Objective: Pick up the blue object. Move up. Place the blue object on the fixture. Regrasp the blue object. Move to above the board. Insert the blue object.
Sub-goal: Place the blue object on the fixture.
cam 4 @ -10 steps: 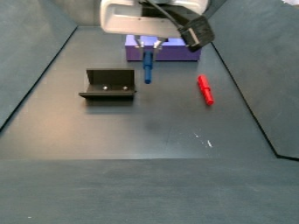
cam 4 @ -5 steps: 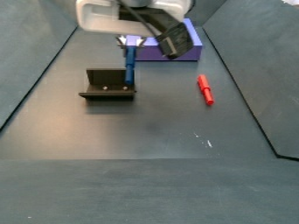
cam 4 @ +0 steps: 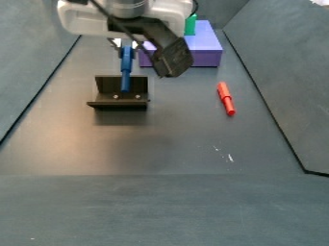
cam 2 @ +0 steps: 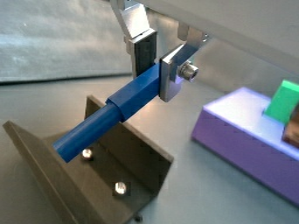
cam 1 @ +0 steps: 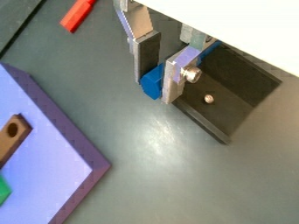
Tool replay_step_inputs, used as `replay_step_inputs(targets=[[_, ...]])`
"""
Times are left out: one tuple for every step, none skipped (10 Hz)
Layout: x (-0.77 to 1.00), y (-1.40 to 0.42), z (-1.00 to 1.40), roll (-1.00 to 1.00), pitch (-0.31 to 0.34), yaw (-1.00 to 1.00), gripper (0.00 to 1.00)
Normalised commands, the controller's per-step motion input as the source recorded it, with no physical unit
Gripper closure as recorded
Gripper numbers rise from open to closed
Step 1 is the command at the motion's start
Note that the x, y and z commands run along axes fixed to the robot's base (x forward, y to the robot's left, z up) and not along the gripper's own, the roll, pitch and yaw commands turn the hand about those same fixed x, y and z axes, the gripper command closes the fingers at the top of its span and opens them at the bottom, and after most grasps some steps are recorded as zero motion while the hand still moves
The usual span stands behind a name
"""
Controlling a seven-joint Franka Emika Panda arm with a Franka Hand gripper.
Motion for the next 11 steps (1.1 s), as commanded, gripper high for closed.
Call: replay_step_inputs(targets=[[0.26, 0.17, 0.12, -1.0, -0.06, -0.05, 1.0], [0.0, 0.0, -0.29, -0.79, -0.197, -0.11, 1.0], [0.0, 0.0, -0.32, -0.41, -0.014, -0.04, 1.0], [-0.05, 0.05, -0.09, 0.02, 0.0, -0.01, 1.0], [-0.09, 0.0, -0.19, -0.06, -0.074, -0.08, 1.0], [-0.03, 0.0, -0.27, 0.0, -0.023, -0.12, 1.0], [0.0, 0.0, -0.38, 0.33, -0.063, -0.16, 1.0], [0.0, 0.0, -0.3, 0.12, -0.029, -0.14, 1.0], [0.0, 0.0, -0.23, 0.14, 0.0, -0.13, 1.0], [0.0, 0.0, -0.18, 0.0, 0.0, -0.11, 1.0], [0.0, 0.02, -0.15, -0.05, 0.0, -0.06, 1.0]])
